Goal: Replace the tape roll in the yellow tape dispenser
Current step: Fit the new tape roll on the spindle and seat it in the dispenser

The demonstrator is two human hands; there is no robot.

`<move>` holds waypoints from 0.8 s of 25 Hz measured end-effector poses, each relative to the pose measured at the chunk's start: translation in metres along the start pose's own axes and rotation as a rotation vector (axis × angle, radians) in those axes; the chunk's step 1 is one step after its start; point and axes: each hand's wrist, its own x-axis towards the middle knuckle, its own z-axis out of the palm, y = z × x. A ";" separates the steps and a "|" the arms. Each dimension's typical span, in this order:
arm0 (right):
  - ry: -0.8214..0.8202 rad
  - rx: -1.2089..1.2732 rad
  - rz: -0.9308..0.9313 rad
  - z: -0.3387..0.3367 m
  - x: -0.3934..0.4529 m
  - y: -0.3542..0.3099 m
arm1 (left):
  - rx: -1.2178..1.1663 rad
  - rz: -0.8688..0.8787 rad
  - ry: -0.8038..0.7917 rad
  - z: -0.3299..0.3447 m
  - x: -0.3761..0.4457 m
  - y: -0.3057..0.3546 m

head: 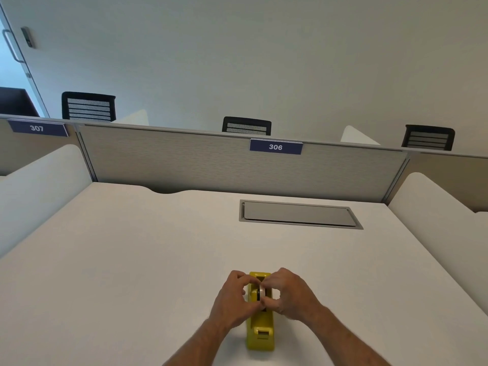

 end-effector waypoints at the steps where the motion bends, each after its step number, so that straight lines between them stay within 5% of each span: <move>1: -0.003 0.015 0.006 0.000 0.001 0.001 | 0.002 -0.002 -0.004 0.000 0.000 0.000; 20: -0.024 0.026 0.000 0.001 0.003 0.003 | 0.038 -0.034 -0.018 0.000 0.000 0.004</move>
